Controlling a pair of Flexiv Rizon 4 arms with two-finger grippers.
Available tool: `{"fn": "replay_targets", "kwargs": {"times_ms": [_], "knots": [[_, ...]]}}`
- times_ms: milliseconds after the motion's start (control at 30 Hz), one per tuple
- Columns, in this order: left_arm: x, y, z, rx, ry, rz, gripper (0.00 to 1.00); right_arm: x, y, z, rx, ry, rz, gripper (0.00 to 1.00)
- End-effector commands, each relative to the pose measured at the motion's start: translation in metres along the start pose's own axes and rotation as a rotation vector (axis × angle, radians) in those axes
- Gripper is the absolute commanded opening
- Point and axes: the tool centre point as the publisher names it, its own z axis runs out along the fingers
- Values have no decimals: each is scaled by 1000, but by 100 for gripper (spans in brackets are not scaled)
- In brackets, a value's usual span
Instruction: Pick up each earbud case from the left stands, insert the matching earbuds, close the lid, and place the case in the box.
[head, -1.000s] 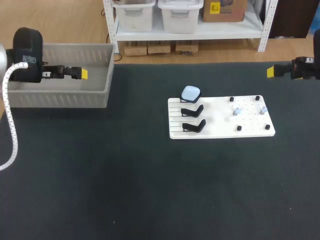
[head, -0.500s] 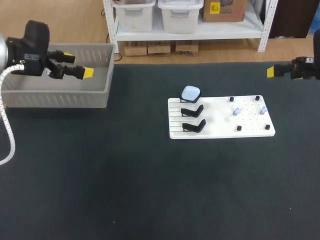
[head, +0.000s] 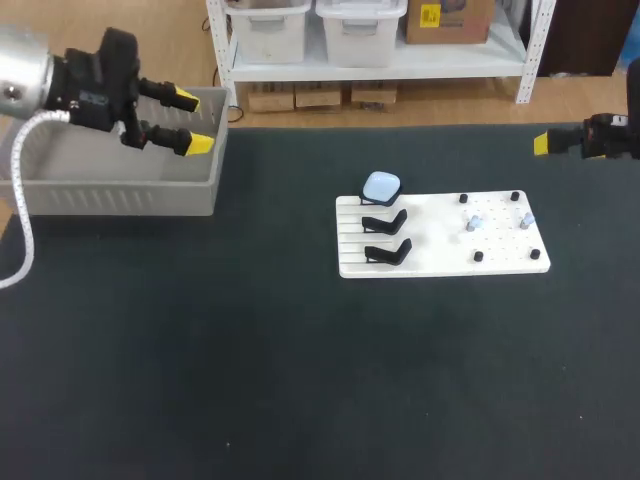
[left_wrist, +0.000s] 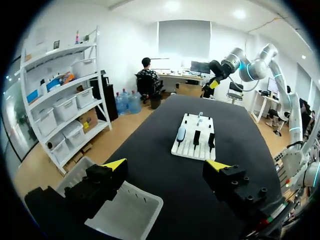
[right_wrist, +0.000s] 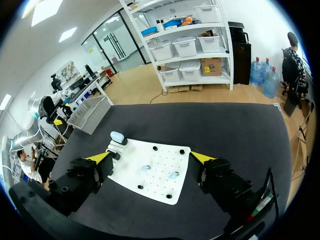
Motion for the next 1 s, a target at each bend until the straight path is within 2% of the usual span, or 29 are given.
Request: {"fn": "replay_targets", "kwargs": {"times_ms": [33, 467, 533, 600, 700, 867, 1000], "knots": [[-3, 10, 7, 166, 15, -2, 100, 0, 0, 0, 1, 0, 0, 100], [-3, 10, 7, 166, 15, -2, 100, 0, 0, 0, 1, 0, 0, 100], [1, 7, 12, 164, 5, 13, 100, 0, 0, 0, 1, 0, 0, 100], [-2, 5, 18, 166, -35, 33, 100, 0, 0, 0, 1, 0, 0, 100], [-6, 6, 28, 174, -50, 74, 100, 0, 0, 0, 1, 0, 0, 100], [-11, 8, 48, 212, -17, 124, 100, 0, 0, 0, 1, 0, 0, 100], [-11, 8, 66, 251, -1, 129, 100, 0, 0, 0, 1, 0, 0, 100]]}}
